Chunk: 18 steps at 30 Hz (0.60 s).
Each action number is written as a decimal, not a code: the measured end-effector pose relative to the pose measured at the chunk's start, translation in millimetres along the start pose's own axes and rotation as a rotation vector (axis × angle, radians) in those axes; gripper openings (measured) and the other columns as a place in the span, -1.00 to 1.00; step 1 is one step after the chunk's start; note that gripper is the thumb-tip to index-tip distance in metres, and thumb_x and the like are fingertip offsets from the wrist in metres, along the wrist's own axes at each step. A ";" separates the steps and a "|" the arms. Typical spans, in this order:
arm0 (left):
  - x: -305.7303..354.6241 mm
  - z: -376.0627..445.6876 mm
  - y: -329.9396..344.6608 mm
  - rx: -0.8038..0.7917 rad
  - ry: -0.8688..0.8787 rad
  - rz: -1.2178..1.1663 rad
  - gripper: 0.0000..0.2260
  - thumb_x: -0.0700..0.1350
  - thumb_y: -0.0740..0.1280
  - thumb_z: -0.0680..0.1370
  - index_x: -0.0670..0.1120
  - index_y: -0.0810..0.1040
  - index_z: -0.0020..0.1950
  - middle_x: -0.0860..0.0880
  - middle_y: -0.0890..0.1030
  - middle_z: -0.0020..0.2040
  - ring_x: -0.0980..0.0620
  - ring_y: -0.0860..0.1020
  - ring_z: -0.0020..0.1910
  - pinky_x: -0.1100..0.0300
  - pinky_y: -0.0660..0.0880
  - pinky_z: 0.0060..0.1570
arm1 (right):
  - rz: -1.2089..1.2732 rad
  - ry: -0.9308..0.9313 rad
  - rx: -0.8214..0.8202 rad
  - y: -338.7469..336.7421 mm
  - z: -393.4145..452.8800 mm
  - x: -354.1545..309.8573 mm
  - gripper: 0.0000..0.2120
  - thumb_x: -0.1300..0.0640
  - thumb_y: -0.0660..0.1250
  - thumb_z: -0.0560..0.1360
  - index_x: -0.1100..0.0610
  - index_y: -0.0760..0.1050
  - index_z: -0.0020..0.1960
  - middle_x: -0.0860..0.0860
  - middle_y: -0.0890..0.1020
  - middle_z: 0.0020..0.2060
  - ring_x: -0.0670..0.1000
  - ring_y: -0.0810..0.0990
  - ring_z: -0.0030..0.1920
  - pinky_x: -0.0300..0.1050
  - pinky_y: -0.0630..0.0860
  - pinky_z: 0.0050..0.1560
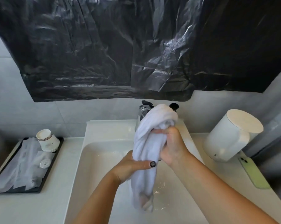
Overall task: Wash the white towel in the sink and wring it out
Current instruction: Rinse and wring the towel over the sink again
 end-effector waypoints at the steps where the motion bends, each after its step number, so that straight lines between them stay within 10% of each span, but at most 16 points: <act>1: -7.4 1.1 1.8 -0.041 -0.053 -0.078 -0.41 -0.05 0.56 0.30 -0.16 0.55 0.29 -0.24 0.63 0.20 -0.25 0.58 0.23 -0.16 0.50 0.25 | 0.037 -0.028 0.007 0.4 5.3 -5.7 -0.86 0.26 0.25 0.43 0.24 0.52 -0.04 0.15 0.62 -0.21 0.15 0.63 -0.11 0.03 0.57 -0.05; 4: -19.8 6.0 3.5 0.026 -0.059 -0.148 -0.57 -0.14 0.57 0.31 -0.20 0.63 0.15 -0.29 0.66 0.08 -0.27 0.63 0.10 -0.14 0.57 0.12 | 0.118 -0.076 0.010 -1.7 13.0 -21.4 -0.58 0.18 0.37 0.24 0.26 0.50 0.08 0.19 0.63 -0.11 0.18 0.63 -0.04 0.05 0.56 0.01; 8: -18.5 7.8 -12.1 0.379 0.134 -0.055 -0.57 -0.18 0.57 0.21 -0.13 0.64 0.06 -0.11 0.73 -0.04 -0.09 0.68 -0.03 0.13 0.60 -0.13 | 0.087 -0.007 0.113 -46.4 7.3 -11.7 -0.77 0.30 0.15 0.49 0.26 0.58 -0.03 0.20 0.67 -0.13 0.15 0.66 -0.09 0.03 0.54 -0.02; 12: -11.4 9.1 -17.6 0.461 0.263 0.051 -0.45 -0.13 0.52 0.10 -0.08 0.60 0.09 0.00 0.71 -0.02 0.10 0.66 -0.05 0.28 0.55 -0.15 | -0.047 0.350 0.269 -106.2 -13.2 44.2 -0.82 0.23 0.34 0.46 0.23 0.57 0.05 0.17 0.66 -0.07 0.08 0.64 -0.10 -0.09 0.59 -0.08; 15: -10.8 17.1 -13.8 0.437 0.220 0.099 -0.31 -0.09 0.46 0.05 -0.02 0.52 0.20 -0.04 0.63 0.11 0.05 0.63 0.04 0.20 0.59 -0.06 | -0.485 0.515 0.346 -147.0 -25.2 72.5 -0.42 0.28 0.52 0.24 0.23 0.46 0.23 0.18 0.51 0.05 0.09 0.57 -0.10 -0.08 0.58 -0.13; 18: -18.2 22.0 -10.5 0.383 0.151 0.085 -0.36 -0.21 0.42 0.12 0.00 0.55 0.22 -0.08 0.64 0.12 0.04 0.63 0.04 0.19 0.59 -0.02 | -1.086 0.213 0.127 -129.1 -12.0 77.8 0.01 0.11 0.59 0.22 -0.10 0.13 0.52 -0.10 0.30 0.36 -0.07 0.37 0.33 -0.10 0.43 0.21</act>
Point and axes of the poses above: each hand's wrist, its own z-axis towards the middle knuckle, its own y-axis out of the palm, x = y × z, the point moved 5 cm from there along z, towards the middle knuckle
